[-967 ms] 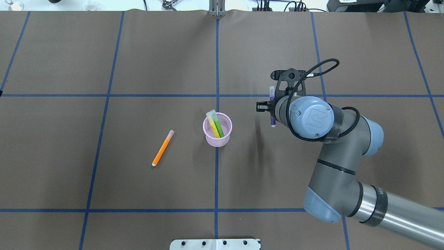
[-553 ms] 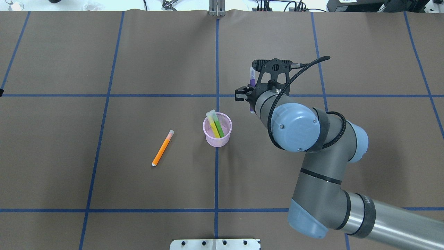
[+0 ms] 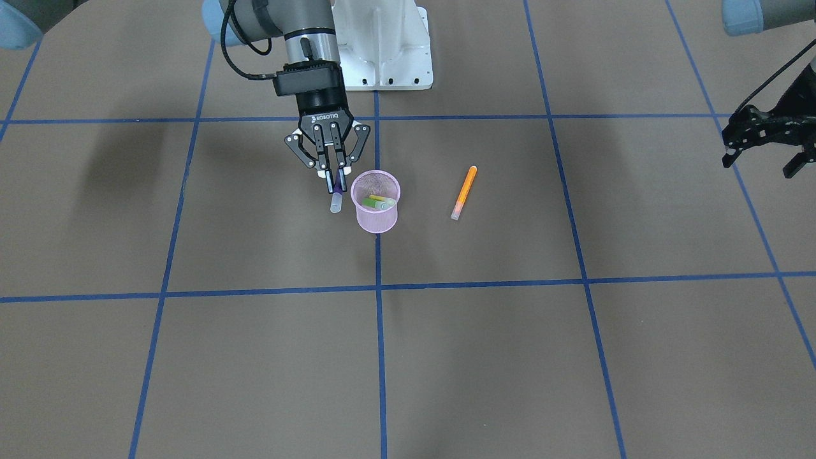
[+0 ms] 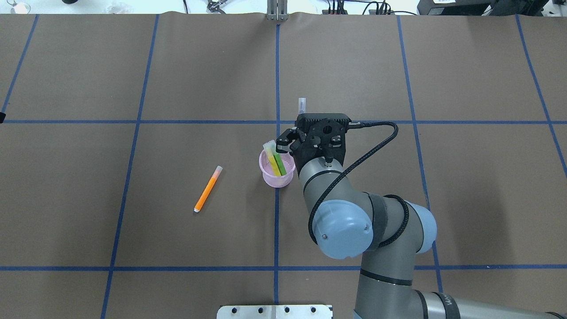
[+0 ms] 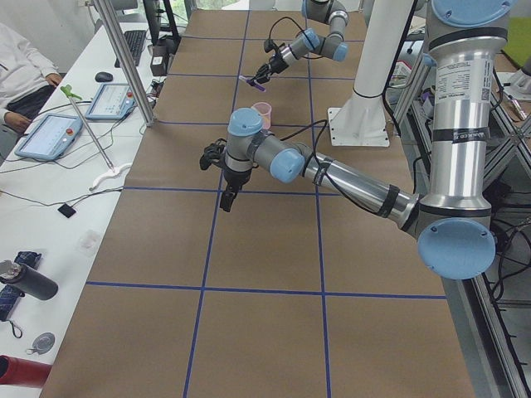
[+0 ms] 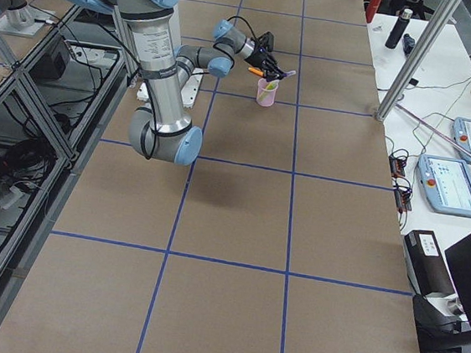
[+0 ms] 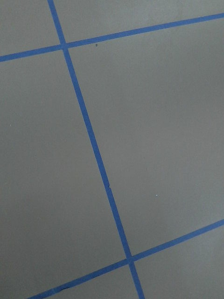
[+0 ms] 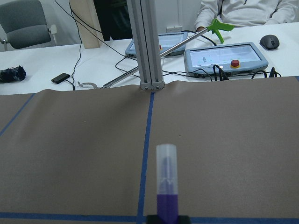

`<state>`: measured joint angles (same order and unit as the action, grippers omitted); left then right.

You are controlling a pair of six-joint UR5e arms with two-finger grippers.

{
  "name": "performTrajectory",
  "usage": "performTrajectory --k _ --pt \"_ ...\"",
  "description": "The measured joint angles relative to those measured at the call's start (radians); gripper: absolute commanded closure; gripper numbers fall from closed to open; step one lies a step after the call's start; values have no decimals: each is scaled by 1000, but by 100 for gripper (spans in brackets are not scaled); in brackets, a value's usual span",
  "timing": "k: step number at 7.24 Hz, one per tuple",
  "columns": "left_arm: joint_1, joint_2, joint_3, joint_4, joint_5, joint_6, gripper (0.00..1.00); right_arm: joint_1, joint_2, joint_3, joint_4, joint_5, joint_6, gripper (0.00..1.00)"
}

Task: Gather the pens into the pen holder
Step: 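Carry the purple marker over the cup and lower it in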

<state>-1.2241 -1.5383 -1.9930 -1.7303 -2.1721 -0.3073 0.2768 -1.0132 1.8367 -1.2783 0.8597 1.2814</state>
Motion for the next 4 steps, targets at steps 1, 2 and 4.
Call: performTrajectory --k 1,2,4 --pt "0 0 0 0 0 0 0 -13 29 -41 -1 -37 9 100" --pt "0 0 0 0 0 0 0 -18 47 -76 -2 -56 11 100" --pt "0 0 0 0 0 1 0 -23 57 -113 -4 -68 8 94"
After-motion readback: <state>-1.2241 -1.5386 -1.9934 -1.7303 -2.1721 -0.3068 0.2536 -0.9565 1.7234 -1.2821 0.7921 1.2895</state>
